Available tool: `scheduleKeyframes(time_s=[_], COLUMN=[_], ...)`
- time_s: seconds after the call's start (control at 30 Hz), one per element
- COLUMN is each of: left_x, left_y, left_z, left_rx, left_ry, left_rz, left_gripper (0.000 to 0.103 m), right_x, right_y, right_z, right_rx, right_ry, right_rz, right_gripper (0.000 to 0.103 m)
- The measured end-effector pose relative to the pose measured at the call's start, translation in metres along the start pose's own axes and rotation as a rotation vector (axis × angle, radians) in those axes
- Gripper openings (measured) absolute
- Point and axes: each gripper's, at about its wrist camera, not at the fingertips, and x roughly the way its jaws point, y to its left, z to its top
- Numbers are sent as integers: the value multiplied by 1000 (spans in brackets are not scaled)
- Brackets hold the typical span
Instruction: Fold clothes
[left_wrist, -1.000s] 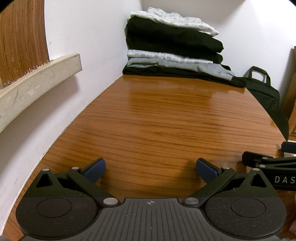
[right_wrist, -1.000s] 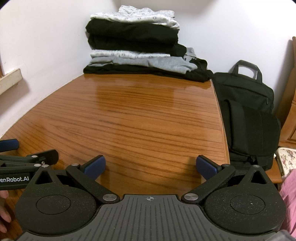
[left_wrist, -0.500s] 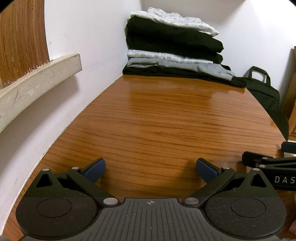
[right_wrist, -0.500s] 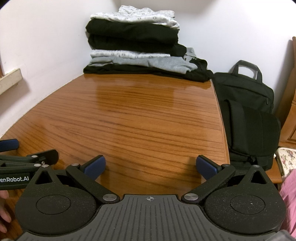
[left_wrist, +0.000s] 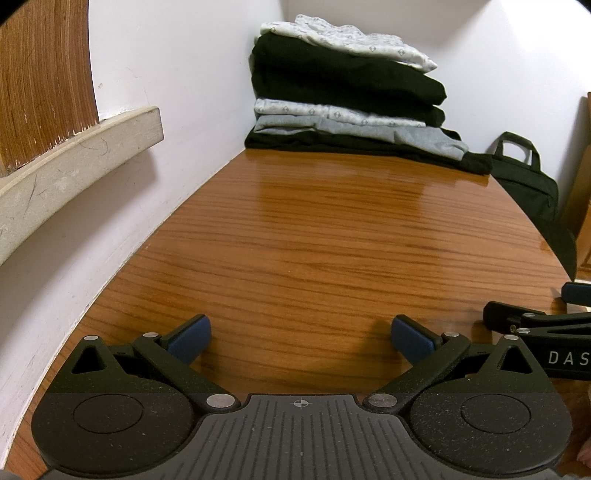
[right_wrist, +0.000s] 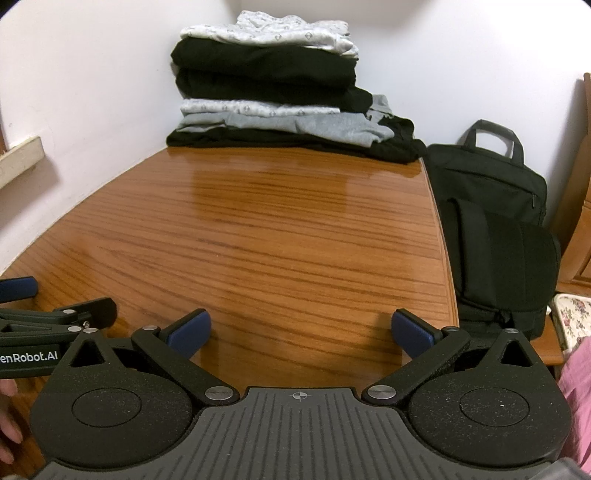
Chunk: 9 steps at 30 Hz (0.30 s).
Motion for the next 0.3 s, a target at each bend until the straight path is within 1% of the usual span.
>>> scheduleKeyframes(time_s=[0.3], left_x=[0], left_y=[0], left_z=[0], left_rx=[0], left_ry=[0], left_rz=[0], left_gripper=[103], right_x=[0], right_y=[0], right_z=[1], right_rx=[-1], right_ry=[1], right_rz=[1], right_gripper=[103])
